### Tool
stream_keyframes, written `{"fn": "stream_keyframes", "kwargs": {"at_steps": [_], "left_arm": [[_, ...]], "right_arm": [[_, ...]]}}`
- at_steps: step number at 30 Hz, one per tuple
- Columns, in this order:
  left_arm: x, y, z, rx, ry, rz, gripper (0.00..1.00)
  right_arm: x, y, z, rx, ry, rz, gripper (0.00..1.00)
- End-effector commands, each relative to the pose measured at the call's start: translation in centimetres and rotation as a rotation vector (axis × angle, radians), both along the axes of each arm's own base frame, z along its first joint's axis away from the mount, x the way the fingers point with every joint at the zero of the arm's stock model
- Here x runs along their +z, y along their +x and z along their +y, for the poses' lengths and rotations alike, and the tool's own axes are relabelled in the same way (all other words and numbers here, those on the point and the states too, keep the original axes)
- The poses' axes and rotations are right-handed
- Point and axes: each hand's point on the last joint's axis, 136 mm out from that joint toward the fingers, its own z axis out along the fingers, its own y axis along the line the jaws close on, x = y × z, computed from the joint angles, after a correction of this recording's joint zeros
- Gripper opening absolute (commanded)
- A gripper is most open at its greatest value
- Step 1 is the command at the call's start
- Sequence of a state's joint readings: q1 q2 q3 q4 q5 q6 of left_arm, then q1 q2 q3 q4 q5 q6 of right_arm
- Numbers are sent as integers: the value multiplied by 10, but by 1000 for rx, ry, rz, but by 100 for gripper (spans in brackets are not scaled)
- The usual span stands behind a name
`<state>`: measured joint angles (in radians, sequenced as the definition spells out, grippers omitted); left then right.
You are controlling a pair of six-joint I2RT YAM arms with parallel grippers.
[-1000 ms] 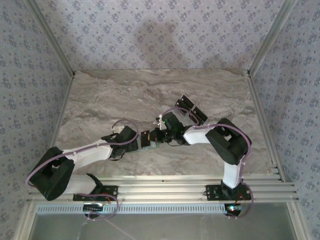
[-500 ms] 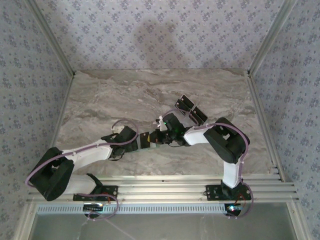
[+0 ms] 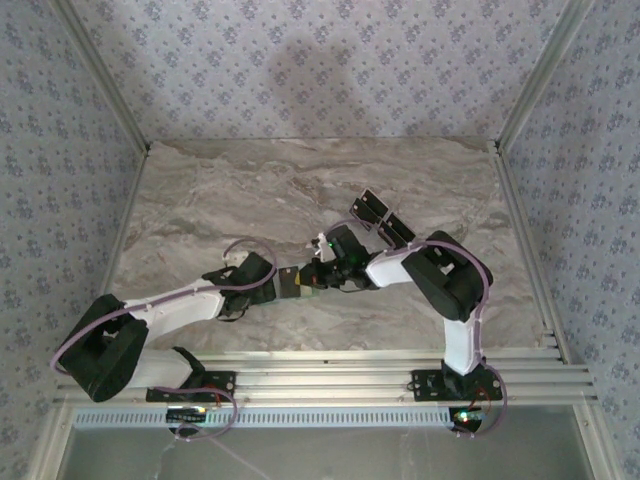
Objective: Put the credit cards into the card holder
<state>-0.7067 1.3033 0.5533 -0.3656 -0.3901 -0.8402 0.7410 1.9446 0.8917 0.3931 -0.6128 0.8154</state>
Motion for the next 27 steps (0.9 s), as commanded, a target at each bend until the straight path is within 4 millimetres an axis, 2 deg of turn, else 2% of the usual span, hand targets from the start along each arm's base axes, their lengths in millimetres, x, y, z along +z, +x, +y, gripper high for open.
{"fn": "stream_keyframes", "kwargs": {"at_steps": [1, 14, 18, 22, 27], "left_arm": [[-10, -16, 22, 20, 82, 63, 100], [-8, -15, 20, 19, 75, 59, 100], [5, -12, 19, 31, 56, 34, 100], [21, -13, 27, 84, 41, 8, 100], [23, -18, 41, 164, 46, 27, 100]], "right_arm": [[-22, -11, -6, 25, -65, 80, 0], [-26, -13, 7, 66, -92, 107, 0], [-28, -13, 9, 72, -109, 110, 0], [-30, -13, 9, 70, -121, 113, 0], [-31, -12, 8, 65, -131, 114, 0]]}}
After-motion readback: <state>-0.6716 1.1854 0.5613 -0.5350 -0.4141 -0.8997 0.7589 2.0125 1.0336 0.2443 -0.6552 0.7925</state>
